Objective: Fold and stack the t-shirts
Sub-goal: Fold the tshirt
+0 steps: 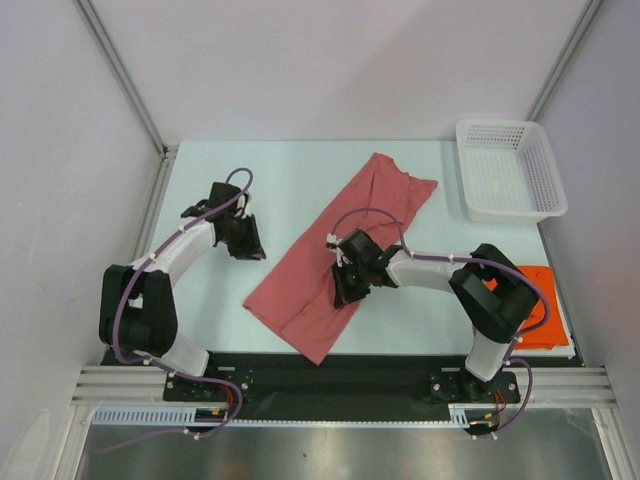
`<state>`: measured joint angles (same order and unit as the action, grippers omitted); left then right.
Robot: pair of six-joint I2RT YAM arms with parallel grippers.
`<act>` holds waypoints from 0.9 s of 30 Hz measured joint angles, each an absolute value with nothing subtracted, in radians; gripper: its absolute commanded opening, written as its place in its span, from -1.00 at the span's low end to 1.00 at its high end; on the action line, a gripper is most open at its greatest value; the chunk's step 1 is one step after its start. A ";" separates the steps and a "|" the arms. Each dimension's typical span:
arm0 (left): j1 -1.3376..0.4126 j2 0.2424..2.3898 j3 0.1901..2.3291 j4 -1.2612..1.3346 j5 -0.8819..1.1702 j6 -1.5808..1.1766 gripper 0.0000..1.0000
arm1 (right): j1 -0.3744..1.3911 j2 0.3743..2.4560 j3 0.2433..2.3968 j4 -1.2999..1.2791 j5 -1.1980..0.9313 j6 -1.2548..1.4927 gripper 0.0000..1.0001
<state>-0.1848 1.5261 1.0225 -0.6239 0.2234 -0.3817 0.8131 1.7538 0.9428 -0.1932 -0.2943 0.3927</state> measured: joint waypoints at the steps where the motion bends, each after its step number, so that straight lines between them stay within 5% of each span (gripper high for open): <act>1: -0.185 1.530 1.037 -0.638 0.223 -0.373 -0.36 | 0.807 1.754 0.962 -0.240 -0.292 0.392 -1.00; 3: -0.184 1.546 1.084 -0.653 0.226 -0.351 -0.18 | 0.797 1.753 0.992 -0.323 -0.277 0.392 -0.95; 8: -0.180 1.640 1.184 -0.666 0.269 -0.281 0.12 | 0.738 1.753 1.137 -0.550 -0.231 0.426 -0.43; 11: -0.180 1.677 1.180 -0.690 0.289 -0.259 0.16 | 0.654 1.752 1.234 -0.599 -0.190 0.462 -0.34; 12: -0.180 1.684 1.175 -0.697 0.294 -0.252 0.11 | 0.612 1.752 1.271 -0.609 -0.160 0.480 -0.38; 14: -0.180 1.690 1.165 -0.713 0.296 -0.242 0.06 | 0.540 1.754 1.321 -0.620 -0.101 0.514 -1.00; 20: -0.180 1.687 1.159 -0.722 0.300 -0.234 -0.05 | 0.368 1.889 1.506 -0.591 0.096 0.659 -1.00; 27: -0.180 1.660 1.100 -0.682 0.324 -0.245 0.05 | 0.340 2.236 1.888 -0.575 0.272 0.677 -1.00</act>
